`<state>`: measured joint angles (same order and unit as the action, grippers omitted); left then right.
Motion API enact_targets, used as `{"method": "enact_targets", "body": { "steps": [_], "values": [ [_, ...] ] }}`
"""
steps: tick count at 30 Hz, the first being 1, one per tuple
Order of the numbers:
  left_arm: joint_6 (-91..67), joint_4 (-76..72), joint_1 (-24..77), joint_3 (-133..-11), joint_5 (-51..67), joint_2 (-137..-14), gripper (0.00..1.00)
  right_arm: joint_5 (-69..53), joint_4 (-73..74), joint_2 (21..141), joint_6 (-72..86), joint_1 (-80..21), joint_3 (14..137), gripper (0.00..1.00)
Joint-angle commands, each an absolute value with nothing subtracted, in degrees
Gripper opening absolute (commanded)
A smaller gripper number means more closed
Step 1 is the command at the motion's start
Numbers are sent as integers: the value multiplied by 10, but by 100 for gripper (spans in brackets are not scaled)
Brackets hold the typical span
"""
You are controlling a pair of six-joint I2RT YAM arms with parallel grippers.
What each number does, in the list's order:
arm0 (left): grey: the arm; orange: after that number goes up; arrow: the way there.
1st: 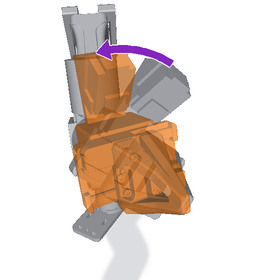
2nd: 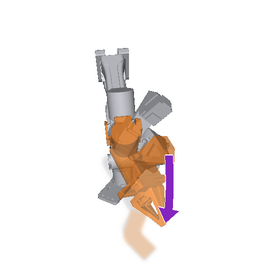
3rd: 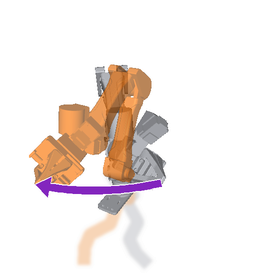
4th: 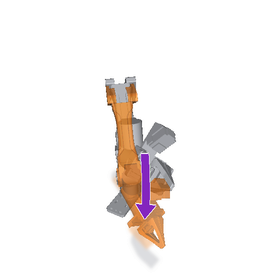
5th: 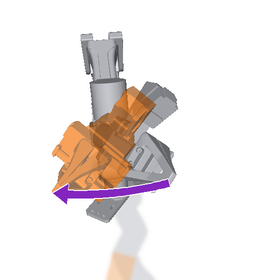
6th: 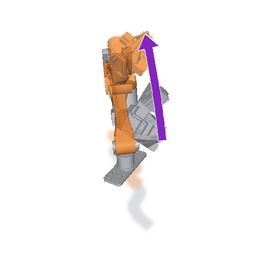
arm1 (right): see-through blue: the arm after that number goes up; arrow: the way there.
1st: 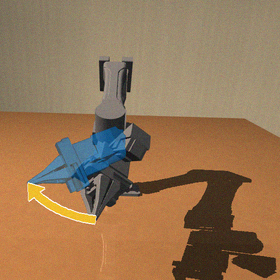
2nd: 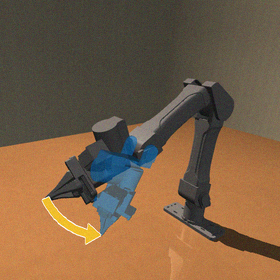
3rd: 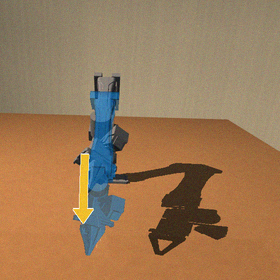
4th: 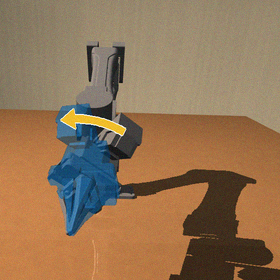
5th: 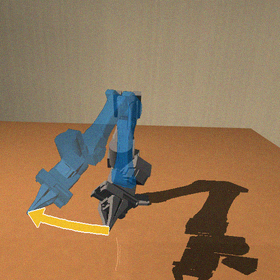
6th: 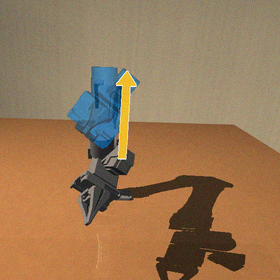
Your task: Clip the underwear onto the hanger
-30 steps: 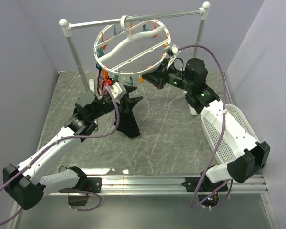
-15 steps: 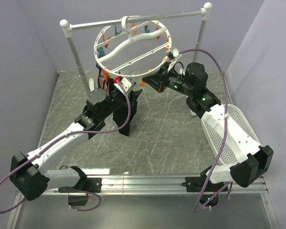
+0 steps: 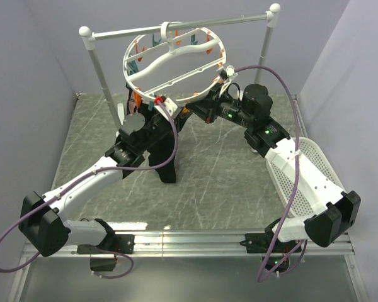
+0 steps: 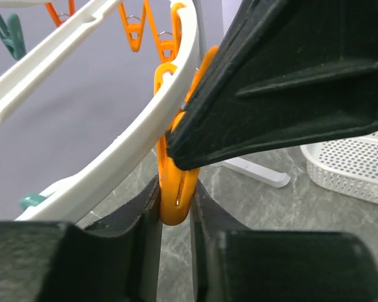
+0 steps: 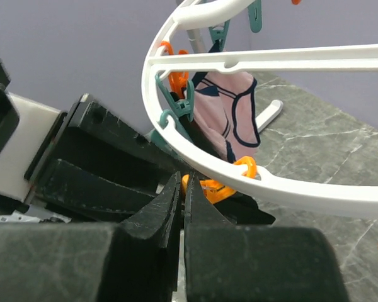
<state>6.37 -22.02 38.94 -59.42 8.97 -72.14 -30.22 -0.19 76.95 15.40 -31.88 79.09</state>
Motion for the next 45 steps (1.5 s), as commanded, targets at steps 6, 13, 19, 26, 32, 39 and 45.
{"method": "enact_targets", "body": {
  "steps": [6, 13, 19, 26, 32, 39, 45],
  "values": [
    [58, -253, 391, -627, 96, -729, 1, -315, 41, 757, 177, -331, 808, 15],
    [57, -248, 391, -622, 96, -722, 0, -266, 75, 705, 199, -316, 802, 54],
    [53, -250, 391, -626, 106, -721, 0, -283, 34, 664, 254, -283, 756, 57],
    [44, -307, 391, -586, 143, -708, 0, -342, -73, 702, 336, -282, 711, 64],
    [117, -412, 391, -526, 166, -710, 0, -386, -154, 734, 381, -278, 705, 66],
    [179, -495, 392, -491, 182, -722, 0, -401, -215, 732, 353, -278, 688, 66],
    [208, -525, 392, -478, 182, -734, 0, -382, -230, 740, 323, -278, 686, 64]
  ]
}}
